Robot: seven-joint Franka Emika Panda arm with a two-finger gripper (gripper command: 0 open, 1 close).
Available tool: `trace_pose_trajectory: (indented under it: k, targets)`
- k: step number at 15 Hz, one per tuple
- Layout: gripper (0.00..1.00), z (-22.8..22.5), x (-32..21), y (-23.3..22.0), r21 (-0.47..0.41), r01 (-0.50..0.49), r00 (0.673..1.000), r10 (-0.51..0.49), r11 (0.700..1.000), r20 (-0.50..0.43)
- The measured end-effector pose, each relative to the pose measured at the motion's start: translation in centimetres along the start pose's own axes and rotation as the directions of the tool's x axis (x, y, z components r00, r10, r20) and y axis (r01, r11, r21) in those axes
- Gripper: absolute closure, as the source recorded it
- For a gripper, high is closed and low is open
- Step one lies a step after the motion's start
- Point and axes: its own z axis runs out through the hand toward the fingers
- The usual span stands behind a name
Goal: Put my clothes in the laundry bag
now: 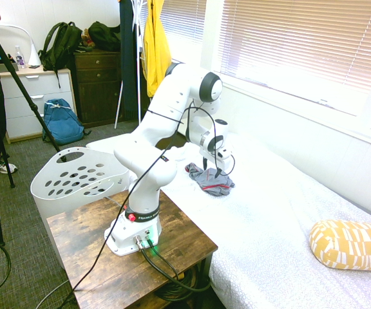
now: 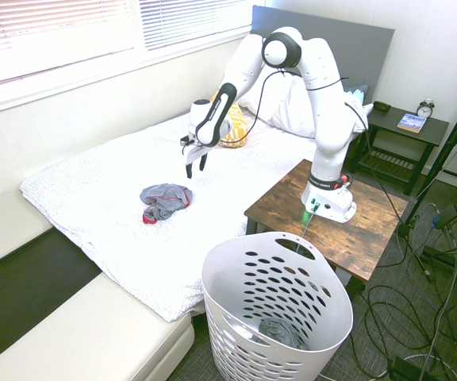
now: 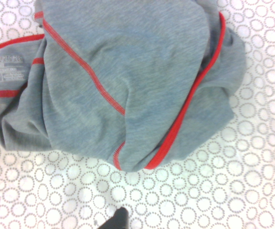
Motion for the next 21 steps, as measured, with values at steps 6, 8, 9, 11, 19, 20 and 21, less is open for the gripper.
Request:
trace_pose_trajectory:
  k: [6,8,9,11,19,20,21]
  targets:
    - [0.00,9.0,2.6,-2.4,0.009,-0.010,1.000,0.010,1.000,0.019]
    - [0.00,11.5,2.7,-2.9,0.007,-0.011,1.000,0.011,1.000,0.026]
    - [0.00,12.5,2.3,-3.0,0.005,-0.004,1.000,0.004,1.000,0.030]
    - [1.00,13.9,1.9,-3.0,0.015,0.011,1.000,-0.012,1.000,0.024]
    - [1.00,15.5,2.6,-2.7,0.038,0.042,0.999,-0.041,0.998,-0.003]
    - [1.00,15.5,2.7,-2.6,0.039,0.044,0.999,-0.044,0.998,-0.003]
    - [1.00,15.4,2.7,-2.6,0.040,0.046,0.999,-0.046,0.998,-0.004]
